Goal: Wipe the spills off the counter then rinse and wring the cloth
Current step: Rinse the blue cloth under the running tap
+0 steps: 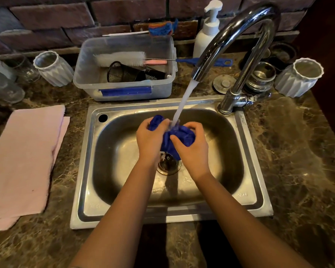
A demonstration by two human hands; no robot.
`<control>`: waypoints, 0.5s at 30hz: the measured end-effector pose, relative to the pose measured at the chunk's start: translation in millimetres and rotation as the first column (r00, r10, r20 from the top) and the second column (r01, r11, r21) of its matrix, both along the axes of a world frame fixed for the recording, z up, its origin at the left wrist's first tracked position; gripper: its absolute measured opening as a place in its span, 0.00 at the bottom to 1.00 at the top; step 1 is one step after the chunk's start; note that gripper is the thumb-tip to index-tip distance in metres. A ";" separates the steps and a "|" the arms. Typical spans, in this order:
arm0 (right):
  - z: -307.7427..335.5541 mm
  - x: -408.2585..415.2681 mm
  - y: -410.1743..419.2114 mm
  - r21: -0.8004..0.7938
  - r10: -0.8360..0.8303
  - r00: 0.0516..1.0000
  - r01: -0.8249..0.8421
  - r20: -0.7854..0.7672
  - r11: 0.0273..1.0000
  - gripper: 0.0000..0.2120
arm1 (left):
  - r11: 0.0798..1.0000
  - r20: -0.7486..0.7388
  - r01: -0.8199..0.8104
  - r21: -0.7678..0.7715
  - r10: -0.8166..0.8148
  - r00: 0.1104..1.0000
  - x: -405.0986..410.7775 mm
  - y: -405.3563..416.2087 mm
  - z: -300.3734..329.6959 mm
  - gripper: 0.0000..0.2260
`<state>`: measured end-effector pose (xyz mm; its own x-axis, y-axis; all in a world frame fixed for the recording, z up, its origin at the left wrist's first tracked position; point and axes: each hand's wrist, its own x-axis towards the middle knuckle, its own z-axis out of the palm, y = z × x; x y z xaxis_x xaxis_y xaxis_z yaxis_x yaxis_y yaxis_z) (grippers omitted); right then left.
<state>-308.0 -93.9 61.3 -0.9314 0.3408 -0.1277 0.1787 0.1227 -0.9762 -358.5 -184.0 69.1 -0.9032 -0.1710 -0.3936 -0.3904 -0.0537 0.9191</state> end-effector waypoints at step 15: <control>11.0 -20.1 -8.7 -0.262 -0.019 0.999 0.029 0.040 0.965 0.05 | 0.924 -0.335 0.071 -0.377 -0.208 0.919 35.9 15.7 4.3 0.03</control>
